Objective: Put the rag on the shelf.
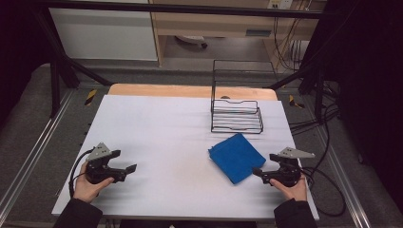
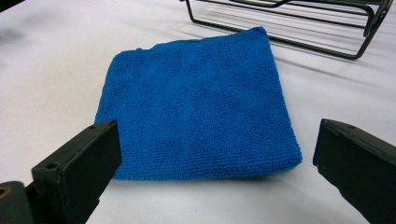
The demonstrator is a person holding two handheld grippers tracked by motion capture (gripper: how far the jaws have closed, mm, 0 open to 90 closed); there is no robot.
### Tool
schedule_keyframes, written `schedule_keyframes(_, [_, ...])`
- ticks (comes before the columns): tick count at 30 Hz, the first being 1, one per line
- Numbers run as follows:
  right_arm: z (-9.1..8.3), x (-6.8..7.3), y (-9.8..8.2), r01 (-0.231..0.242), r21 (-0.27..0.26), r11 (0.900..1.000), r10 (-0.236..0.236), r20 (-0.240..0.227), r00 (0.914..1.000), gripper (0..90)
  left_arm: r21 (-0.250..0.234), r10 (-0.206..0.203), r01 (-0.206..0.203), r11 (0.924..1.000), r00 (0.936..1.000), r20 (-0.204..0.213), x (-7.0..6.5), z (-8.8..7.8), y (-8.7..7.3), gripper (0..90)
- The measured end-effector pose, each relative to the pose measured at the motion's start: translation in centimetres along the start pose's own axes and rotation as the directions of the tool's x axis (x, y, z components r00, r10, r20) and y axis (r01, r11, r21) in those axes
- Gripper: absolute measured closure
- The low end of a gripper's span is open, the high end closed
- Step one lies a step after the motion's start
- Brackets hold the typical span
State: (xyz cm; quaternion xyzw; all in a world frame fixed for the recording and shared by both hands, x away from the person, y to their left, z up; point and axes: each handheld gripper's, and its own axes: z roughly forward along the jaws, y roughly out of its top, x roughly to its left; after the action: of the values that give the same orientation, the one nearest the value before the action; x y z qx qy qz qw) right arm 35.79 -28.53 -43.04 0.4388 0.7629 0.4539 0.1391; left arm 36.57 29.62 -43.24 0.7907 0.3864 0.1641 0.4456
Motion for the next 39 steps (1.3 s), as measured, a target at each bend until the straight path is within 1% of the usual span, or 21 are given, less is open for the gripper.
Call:
schedule_keyframes(3, [0.0, 0.0, 0.0, -0.004, 0.001, 1.0, 0.004, 0.003, 1.0, 1.5, -0.005, -0.002, 0.002, 1.0, 1.0, -0.002, -0.1, 0.0, 0.1, 8.1])
schedule_keyframes(6, [0.1, 0.1, 0.1, 0.001, 0.004, 1.0, -0.001, 0.004, 1.0, 1.5, 0.001, -0.001, 0.001, 1.0, 1.0, -0.003, 0.0, -0.1, -0.1, 8.1])
schedule_keyframes(12, [0.4, 0.8, 0.4, 0.013, 0.011, 1.0, -0.013, 0.011, 0.9999, 1.9, -0.003, -0.004, 0.004, 1.0, 1.0, -0.004, 0.1, 0.0, -0.1, 8.6])
schedule_keyframes(18, [1.0, 1.5, 0.7, 0.02, 0.018, 1.0, -0.02, 0.006, 0.9998, 3.1, -0.003, -0.009, 0.009, 1.0, 0.9999, -0.006, 0.1, -0.1, -0.2, 8.7])
schedule_keyframes(20, [1.3, 1.9, 0.9, 0.015, 0.022, 1.0, -0.015, 0.002, 0.9999, 4.0, -0.003, -0.007, 0.007, 1.0, 1.0, -0.007, 0.1, -0.1, -0.2, 8.7])
schedule_keyframes(23, [1.7, 2.4, 1.2, 0.026, 0.032, 0.999, -0.026, 0.01, 0.9996, 5.2, -0.001, -0.008, 0.008, 1.0, 0.9999, -0.009, 0.1, -0.1, -0.2, 8.8])
schedule_keyframes(25, [2.0, 2.9, 1.4, 0.025, 0.035, 0.999, -0.026, 0.013, 0.9996, 6.2, -0.001, -0.008, 0.008, 1.0, 0.9999, -0.009, 0.1, -0.1, -0.2, 8.8])
schedule_keyframes(26, [2.0, 2.9, 1.4, 0.025, 0.035, 0.999, -0.026, 0.013, 0.9996, 6.2, 0.0, -0.008, 0.008, 1.0, 0.9999, -0.01, 0.1, -0.1, -0.2, 8.8])
schedule_keyframes(28, [2.6, 3.5, 1.7, 0.021, 0.039, 0.999, -0.022, 0.01, 0.9997, 8.0, 0.0, -0.008, 0.008, 1.0, 0.9999, -0.012, 0.1, -0.1, -0.2, 8.8])
schedule_keyframes(29, [2.8, 3.7, 1.8, 0.028, 0.04, 0.999, -0.028, 0.006, 0.9996, 8.9, 0.0, -0.009, 0.009, 1.0, 0.9999, -0.013, 0.1, -0.1, -0.2, 8.9])
schedule_keyframes(32, [3.2, 4.1, 2.1, 0.027, 0.042, 0.999, -0.027, -0.002, 0.9996, 10.8, -0.001, -0.01, 0.01, 1.0, 0.9998, -0.015, 0.2, -0.2, -0.2, 8.8])
schedule_keyframes(33, [3.6, 4.5, 2.4, 0.024, 0.043, 0.999, -0.023, -0.017, 0.9996, 12.7, -0.003, -0.012, 0.012, 0.9999, 0.9998, -0.016, 0.2, -0.1, -0.2, 8.9])
schedule_keyframes(36, [4.3, 5.1, 2.8, 0.049, 0.053, 0.997, -0.047, -0.021, 0.9987, 15.8, 0.004, -0.004, 0.004, 1.0, 0.9999, -0.016, 0.1, -0.1, -0.2, 8.9])
schedule_keyframes(39, [5.0, 5.7, 3.3, 0.057, 0.066, 0.996, -0.056, -0.026, 0.9981, 18.8, 0.003, -0.007, 0.007, 1.0, 0.9999, -0.016, 0.1, 0.0, -0.2, 8.9])
